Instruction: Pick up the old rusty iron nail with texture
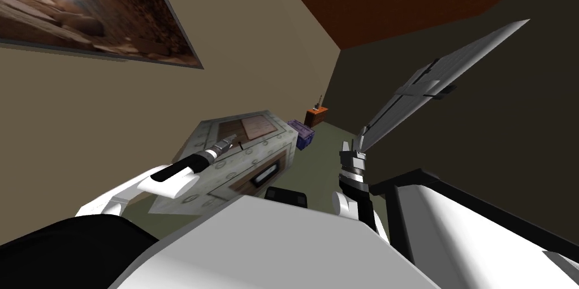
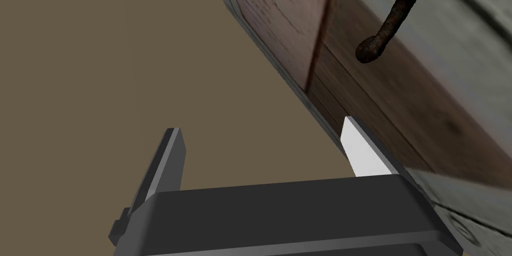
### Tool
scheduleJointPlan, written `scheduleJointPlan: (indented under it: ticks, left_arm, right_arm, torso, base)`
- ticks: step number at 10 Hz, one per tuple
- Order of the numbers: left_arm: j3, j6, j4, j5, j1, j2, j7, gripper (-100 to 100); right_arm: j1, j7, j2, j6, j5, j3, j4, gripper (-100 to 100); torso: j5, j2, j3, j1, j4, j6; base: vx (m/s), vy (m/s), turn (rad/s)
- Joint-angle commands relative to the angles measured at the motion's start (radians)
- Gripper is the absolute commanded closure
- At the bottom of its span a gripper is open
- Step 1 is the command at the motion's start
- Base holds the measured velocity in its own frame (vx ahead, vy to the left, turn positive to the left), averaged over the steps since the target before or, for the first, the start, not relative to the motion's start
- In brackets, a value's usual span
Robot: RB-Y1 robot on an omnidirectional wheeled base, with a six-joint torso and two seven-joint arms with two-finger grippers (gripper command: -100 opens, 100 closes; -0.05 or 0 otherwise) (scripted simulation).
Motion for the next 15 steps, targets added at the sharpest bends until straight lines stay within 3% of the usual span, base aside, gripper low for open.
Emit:
scheduleJointPlan:
  ticks: [1,2,3,4,5,6,7,8,9,10,11,12,13,14,15]
  left_arm:
    - [0.018,0.05,0.021,0.045,0.021,0.05,-0.001,-100]
    - [0.018,0.071,0.021,0.045,0.021,0.071,-0.001,-100]
    - [0.026,0.102,0.035,0.073,0.031,0.111,-0.003,-100]
    - [0.026,0.116,0.035,0.073,0.031,0.115,-0.003,-100]
    - [0.034,0.147,0.049,0.1,0.042,0.157,-0.006,-100]
    - [0.034,0.161,0.049,0.1,0.042,0.157,-0.006,-100]
    - [0.041,0.195,0.062,0.127,0.052,0.196,-0.01,-100]
    - [0.041,0.204,0.062,0.127,0.052,0.198,-0.01,-100]
    - [0.046,0.241,0.076,0.153,0.061,0.237,-0.014,-100]
    - [0.046,0.247,0.076,0.153,0.061,0.237,-0.014,-100]
    - [0.05,0.289,0.089,0.177,0.071,0.275,-0.019,-100]
    - [0.05,0.289,0.089,0.177,0.071,0.275,-0.019,-100]
    - [0.054,0.323,0.101,0.201,0.08,0.31,-0.024,-100]
    - [0.054,0.329,0.101,0.201,0.08,0.31,-0.024,-100]
    - [0.056,0.368,0.112,0.224,0.088,0.343,-0.031,-100]
  right_arm:
    - [0.0,0.0,0.0,0.0,0.0,0.0,0.0,0]
    - [0.0,0.0,0.0,0.0,0.0,0.0,0.0,0]
    - [0.0,0.0,0.0,0.0,0.0,0.0,0.0,0]
    - [0.0,0.0,0.0,0.0,0.0,0.0,0.0,0]
    - [0.0,0.0,0.0,0.0,0.0,0.0,0.0,0]
    - [0.0,0.0,0.0,0.0,0.0,0.0,0.0,0]
    - [0.0,0.0,0.0,0.0,0.0,0.0,0.0,0]
    - [0.0,0.0,0.0,0.0,0.0,0.0,0.0,0]
    - [0.0,0.0,0.0,0.0,0.0,0.0,0.0,0]
    - [0.0,0.0,0.0,0.0,0.0,0.0,0.0,0]
    - [0.0,0.0,0.0,0.0,0.0,0.0,0.0,0]
    - [0.0,0.0,0.0,0.0,0.0,0.0,0.0,0]
    - [0.0,0.0,0.0,0.0,0.0,0.0,0.0,0]
    - [0.0,0.0,0.0,0.0,0.0,0.0,0.0,0]
    - [0.0,0.0,0.0,0.0,0.0,0.0,0.0,0]
  torso:
    - [0.0,0.0,0.0,0.0,0.0,0.0]
    - [0.0,0.0,0.0,-0.001,0.0,0.0]
    - [0.0,-0.001,0.0,-0.001,0.0,0.0]
    - [0.0,-0.001,0.0,-0.001,0.0,0.0]
    - [0.0,0.0,0.0,0.0,0.0,0.0]
    - [0.0,-0.001,0.0,0.0,0.0,0.0]
    - [0.0,0.0,0.0,0.0,0.0,0.0]
    - [0.0,-0.001,-0.001,-0.001,0.0,0.0]
    - [0.0,-0.001,0.0,0.0,0.0,0.0]
    - [0.0,-0.001,-0.001,-0.001,0.0,0.0]
    - [0.0,-0.001,0.0,-0.001,0.0,0.0]
    - [0.0,-0.001,-0.001,-0.001,0.0,0.0]
    - [0.0,-0.001,-0.001,-0.001,0.0,0.0]
    - [0.0,-0.001,-0.001,-0.001,0.0,0.0]
    - [0.0,-0.001,0.0,0.0,0.0,0.0]
  base:
    - [0.014,-0.029,-0.107]
    - [0.013,-0.022,-0.071]
    - [0.014,-0.027,-0.092]
    - [0.012,-0.018,-0.046]
    - [0.016,-0.018,-0.084]
    - [0.013,-0.016,-0.035]
    - [0.021,-0.023,-0.072]
    - [0.018,-0.018,-0.036]
    - [0.02,-0.025,-0.063]
    - [0.017,-0.02,-0.042]
    - [0.024,-0.024,-0.061]
    - [0.022,-0.02,-0.036]
    - [0.02,-0.024,-0.06]
    - [0.019,-0.016,-0.03]
    - [0.036,-0.024,-0.055]
